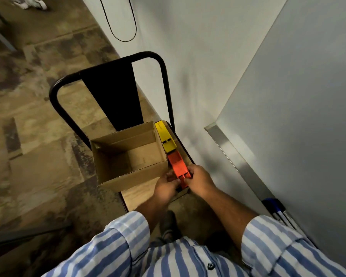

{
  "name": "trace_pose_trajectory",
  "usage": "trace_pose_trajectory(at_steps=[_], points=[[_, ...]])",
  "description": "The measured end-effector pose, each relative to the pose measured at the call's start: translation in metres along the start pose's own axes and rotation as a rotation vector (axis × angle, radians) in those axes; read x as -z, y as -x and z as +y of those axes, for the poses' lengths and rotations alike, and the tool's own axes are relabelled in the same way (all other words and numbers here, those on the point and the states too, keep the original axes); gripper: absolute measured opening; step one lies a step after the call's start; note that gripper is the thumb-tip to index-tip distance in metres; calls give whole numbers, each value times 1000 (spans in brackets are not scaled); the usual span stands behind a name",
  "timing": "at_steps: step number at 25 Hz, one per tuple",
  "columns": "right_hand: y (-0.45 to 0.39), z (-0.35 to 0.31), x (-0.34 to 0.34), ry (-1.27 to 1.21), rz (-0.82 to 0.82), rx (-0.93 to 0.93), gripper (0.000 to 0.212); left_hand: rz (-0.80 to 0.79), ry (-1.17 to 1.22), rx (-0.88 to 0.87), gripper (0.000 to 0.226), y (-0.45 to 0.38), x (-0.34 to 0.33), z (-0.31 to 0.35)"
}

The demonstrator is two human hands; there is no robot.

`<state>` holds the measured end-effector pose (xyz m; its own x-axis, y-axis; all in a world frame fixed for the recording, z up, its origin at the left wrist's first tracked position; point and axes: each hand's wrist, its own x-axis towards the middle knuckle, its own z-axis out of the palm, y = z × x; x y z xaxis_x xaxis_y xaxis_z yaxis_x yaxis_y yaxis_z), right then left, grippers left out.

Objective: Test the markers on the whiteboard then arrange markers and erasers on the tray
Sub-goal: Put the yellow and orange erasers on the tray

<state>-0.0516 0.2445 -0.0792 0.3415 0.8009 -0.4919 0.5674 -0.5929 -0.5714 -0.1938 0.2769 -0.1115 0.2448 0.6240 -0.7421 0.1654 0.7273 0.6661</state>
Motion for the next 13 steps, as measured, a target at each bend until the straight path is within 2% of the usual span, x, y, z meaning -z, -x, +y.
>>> trace_pose_trajectory(at_steps=[4,7,13], points=[[0,5,11,-186,3,-65,42,95,47,-48,43,8,-17,6],[3,13,23,-269,-31,-55,43,99,108,-57,37,12,-22,4],[-3,5,56,-440,0,-41,11,17,181,-80,41,19,-21,-5]])
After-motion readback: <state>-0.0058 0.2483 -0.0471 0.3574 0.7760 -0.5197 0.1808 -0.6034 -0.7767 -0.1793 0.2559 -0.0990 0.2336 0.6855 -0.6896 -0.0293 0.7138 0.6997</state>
